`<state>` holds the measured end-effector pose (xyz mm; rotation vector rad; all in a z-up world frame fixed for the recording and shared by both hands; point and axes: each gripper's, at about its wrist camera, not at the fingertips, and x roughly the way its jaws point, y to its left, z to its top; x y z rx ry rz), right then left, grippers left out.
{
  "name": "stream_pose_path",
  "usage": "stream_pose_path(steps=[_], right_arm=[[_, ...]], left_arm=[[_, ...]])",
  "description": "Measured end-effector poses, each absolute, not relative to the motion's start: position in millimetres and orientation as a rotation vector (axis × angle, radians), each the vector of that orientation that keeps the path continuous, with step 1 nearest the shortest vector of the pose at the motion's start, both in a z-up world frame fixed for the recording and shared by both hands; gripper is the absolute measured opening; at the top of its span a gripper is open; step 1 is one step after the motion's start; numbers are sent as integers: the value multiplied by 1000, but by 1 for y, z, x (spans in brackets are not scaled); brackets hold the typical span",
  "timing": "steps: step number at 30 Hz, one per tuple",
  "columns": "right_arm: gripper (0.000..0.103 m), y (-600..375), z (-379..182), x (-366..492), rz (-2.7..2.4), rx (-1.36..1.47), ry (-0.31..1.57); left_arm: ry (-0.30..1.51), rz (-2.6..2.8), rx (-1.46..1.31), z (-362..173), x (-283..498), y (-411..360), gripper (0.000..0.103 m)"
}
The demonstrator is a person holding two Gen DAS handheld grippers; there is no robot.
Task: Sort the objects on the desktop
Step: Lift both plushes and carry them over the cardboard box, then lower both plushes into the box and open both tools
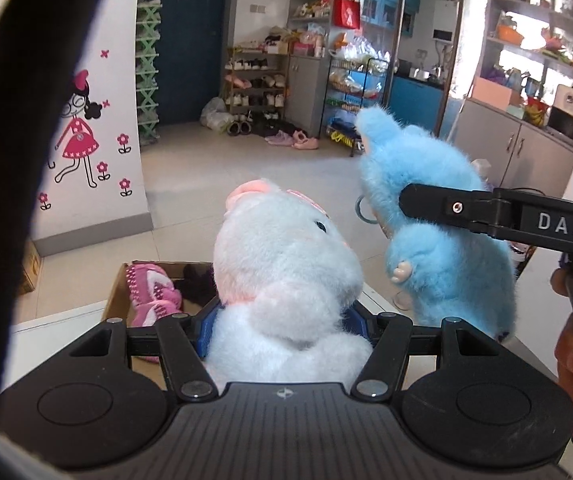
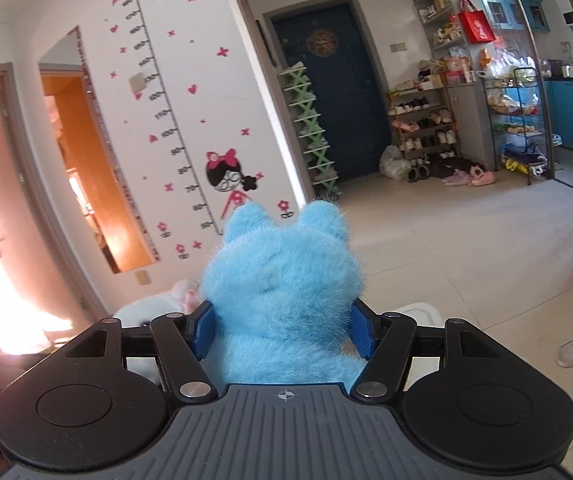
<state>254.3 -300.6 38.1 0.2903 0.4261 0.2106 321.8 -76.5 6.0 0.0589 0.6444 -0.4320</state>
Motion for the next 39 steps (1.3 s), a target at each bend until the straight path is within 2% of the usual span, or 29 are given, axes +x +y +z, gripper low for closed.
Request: stream_pose_path(steps=[6, 16, 31, 39], right_arm=[[70, -308, 17, 290, 175, 277, 465], [70, -302, -40, 347, 140, 256, 550], [70, -274, -101, 394, 109, 156, 625], [71, -267, -116, 399, 94, 127, 658]], left_arm=[[691, -407, 65, -20, 369, -88, 58], [783, -449, -13, -72, 399, -85, 58], [812, -393, 109, -103, 407, -90, 58], [812, -394, 135, -100, 393, -88, 67]])
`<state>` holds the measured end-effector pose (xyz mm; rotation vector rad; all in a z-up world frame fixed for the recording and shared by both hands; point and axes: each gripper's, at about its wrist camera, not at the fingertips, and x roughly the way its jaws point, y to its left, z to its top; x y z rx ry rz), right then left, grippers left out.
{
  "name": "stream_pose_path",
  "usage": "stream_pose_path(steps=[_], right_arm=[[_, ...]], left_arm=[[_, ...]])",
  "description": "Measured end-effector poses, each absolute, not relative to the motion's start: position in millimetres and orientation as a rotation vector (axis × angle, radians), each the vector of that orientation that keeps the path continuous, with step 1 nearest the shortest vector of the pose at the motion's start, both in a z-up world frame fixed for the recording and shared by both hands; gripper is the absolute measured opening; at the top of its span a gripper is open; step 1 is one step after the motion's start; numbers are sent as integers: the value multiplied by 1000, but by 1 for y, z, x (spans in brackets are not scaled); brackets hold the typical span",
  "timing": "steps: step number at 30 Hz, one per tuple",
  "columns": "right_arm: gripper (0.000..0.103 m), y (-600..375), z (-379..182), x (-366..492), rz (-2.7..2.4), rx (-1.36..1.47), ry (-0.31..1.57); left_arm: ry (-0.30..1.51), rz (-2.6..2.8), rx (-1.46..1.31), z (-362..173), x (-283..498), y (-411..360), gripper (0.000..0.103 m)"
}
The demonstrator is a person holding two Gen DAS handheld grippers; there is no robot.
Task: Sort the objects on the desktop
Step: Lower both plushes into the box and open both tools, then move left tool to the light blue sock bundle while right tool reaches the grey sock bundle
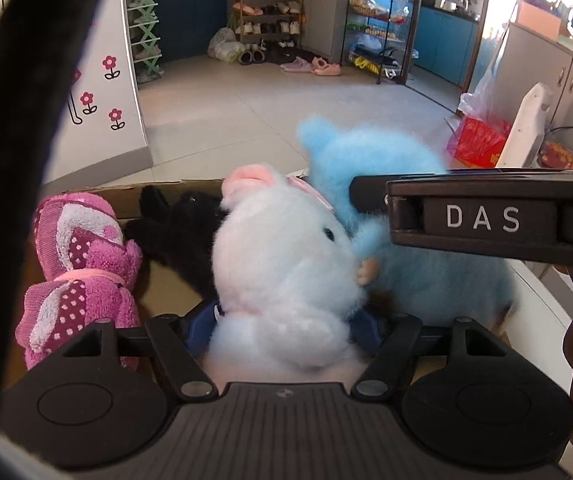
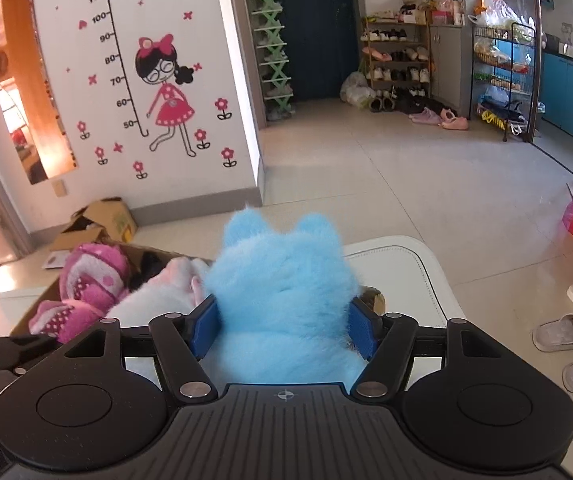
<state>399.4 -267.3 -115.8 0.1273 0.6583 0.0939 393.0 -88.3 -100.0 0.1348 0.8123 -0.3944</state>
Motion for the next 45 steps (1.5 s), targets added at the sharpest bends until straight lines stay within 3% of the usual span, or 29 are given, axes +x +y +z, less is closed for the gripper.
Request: stream_pose_path(steps=[6, 17, 23, 34, 45], right_arm=[[70, -265, -99, 394, 111, 121, 621], [69, -266, -66, 366, 138, 105, 571], [70, -270, -51, 343, 156, 123, 559], [93, -280, -24, 227, 311, 175, 536], [96, -272, -32, 138, 449, 235, 566]], left_arm=[[807, -399, 120, -94, 386, -82, 68], [775, -409, 48, -77, 370, -55, 98], [765, -424, 57, -63, 352, -44, 99], [732, -425, 19, -31, 288, 30, 102], [674, -418, 110, -48, 178, 86, 102]])
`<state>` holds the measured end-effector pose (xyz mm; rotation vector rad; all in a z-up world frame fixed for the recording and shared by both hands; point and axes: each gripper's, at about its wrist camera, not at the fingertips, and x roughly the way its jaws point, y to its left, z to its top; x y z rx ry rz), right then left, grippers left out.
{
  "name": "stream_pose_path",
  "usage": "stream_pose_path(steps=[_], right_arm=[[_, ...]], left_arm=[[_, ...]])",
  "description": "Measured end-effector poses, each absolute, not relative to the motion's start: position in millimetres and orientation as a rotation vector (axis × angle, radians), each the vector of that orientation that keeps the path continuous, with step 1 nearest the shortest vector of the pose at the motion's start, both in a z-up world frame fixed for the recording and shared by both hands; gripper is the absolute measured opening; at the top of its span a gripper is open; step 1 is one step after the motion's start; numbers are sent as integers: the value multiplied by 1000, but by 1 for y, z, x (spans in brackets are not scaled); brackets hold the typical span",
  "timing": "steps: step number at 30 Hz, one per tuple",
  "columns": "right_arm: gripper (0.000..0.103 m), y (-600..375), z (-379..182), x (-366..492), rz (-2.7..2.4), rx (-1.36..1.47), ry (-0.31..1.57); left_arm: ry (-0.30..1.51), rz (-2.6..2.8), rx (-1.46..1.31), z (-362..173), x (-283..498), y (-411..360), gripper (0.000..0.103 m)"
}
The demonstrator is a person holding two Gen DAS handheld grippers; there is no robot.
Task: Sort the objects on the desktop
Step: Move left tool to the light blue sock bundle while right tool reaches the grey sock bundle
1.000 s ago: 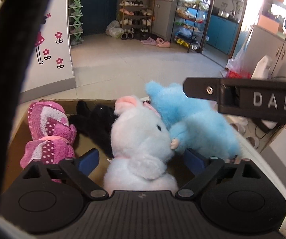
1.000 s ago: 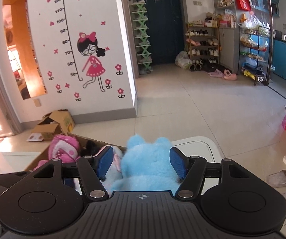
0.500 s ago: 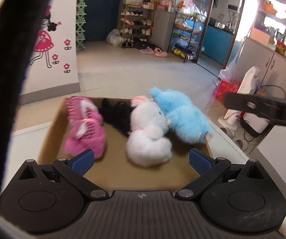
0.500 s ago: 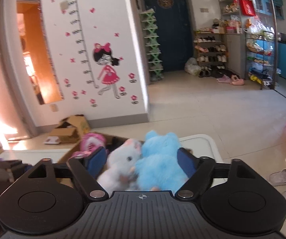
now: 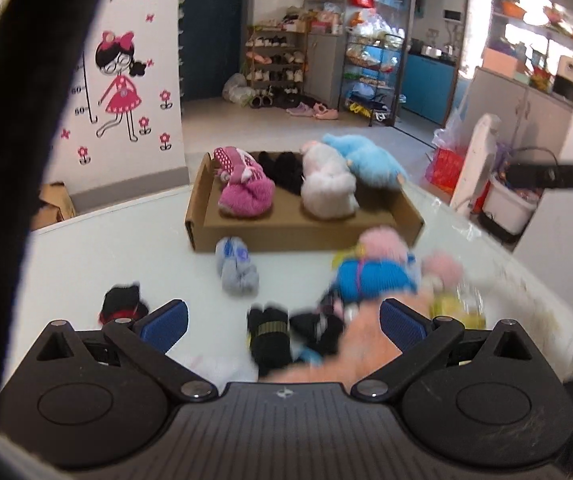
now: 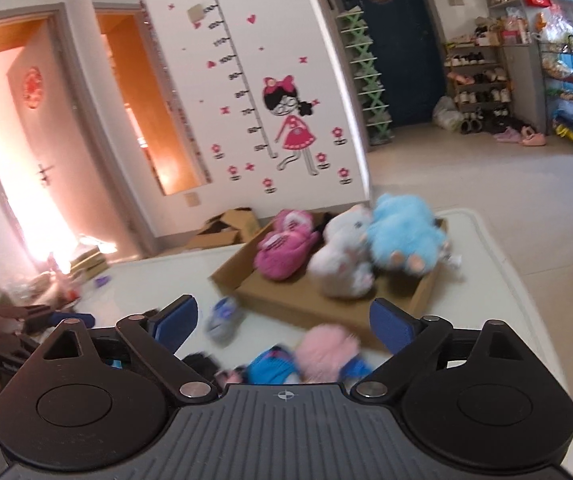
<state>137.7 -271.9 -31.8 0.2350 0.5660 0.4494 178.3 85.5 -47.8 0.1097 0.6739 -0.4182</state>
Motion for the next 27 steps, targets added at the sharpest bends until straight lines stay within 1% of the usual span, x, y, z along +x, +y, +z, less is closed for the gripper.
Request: stream_pose_path(steps=[2, 6, 9, 13, 18, 27], right_arm=[[98, -268, -39, 124, 458, 235, 581], [98, -252, -54, 110, 486, 227, 638], [99, -241, -65, 110, 499, 295, 701], [99, -228, -73, 112, 524, 384, 763], [101, -207, -61, 120, 545, 353, 748], [101, -140, -52, 180, 568, 178, 736]], left_arm=[[665, -420, 134, -57, 160, 88, 102], [669, -396, 171, -74, 137, 94, 102], [685, -378, 190, -80, 138, 101, 102], [682, -357, 152, -73, 154, 117, 102], [674, -281, -19, -66, 182, 151, 102], [767, -80, -355, -103, 218, 185, 102]])
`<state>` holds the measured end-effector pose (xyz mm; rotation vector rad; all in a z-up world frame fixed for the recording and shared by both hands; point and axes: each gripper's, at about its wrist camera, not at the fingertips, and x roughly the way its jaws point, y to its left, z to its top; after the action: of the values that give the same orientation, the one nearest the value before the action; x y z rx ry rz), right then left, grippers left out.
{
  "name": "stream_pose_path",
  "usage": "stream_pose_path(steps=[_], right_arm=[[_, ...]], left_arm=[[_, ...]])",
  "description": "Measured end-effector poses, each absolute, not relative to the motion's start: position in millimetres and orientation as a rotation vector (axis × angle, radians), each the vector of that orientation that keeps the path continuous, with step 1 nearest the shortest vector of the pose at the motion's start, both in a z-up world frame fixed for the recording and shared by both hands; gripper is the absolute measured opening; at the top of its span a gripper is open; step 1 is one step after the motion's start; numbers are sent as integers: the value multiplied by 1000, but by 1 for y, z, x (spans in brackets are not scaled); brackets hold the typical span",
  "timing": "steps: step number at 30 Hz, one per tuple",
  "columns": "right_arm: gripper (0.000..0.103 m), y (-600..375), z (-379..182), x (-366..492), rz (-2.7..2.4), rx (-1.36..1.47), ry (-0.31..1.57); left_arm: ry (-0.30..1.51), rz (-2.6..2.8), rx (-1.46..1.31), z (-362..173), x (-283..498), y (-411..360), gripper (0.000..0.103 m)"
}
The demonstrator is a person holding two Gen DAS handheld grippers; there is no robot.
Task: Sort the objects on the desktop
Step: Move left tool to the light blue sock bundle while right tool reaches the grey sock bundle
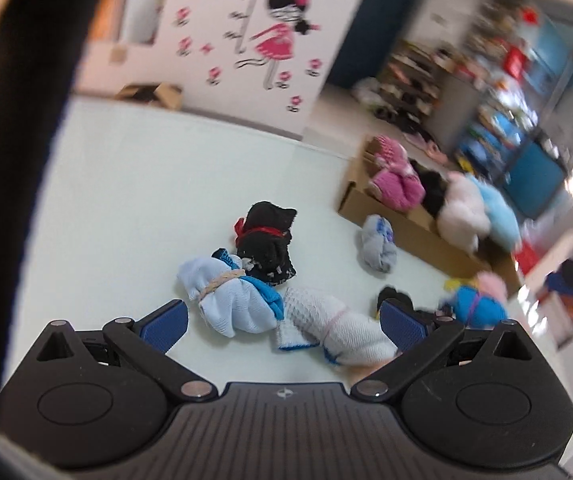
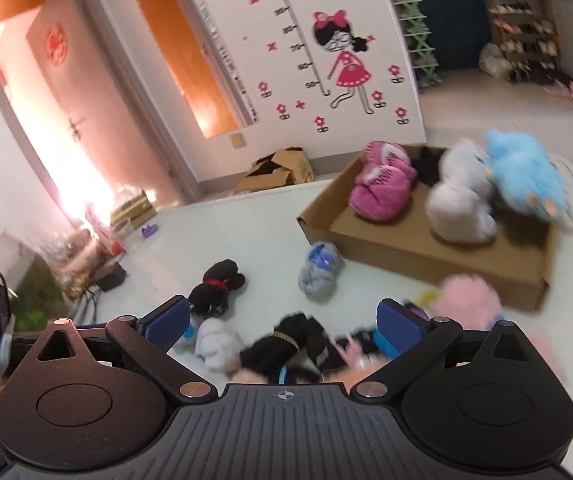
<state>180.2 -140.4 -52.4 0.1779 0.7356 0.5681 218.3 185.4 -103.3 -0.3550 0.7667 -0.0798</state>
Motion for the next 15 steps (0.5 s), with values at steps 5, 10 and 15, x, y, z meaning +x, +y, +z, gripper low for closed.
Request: stream_pose_path(steps=[5, 10, 15], right_arm=[[100, -100, -69, 219, 558, 85, 760], [99, -75, -89, 248, 532, 13, 794], [98, -61, -109, 268, 498, -7, 842]], left_arm=[[798, 2, -428, -113, 233, 194, 102], [839, 53, -554, -123, 242, 215, 102], [883, 58, -645, -132, 245, 229, 102]])
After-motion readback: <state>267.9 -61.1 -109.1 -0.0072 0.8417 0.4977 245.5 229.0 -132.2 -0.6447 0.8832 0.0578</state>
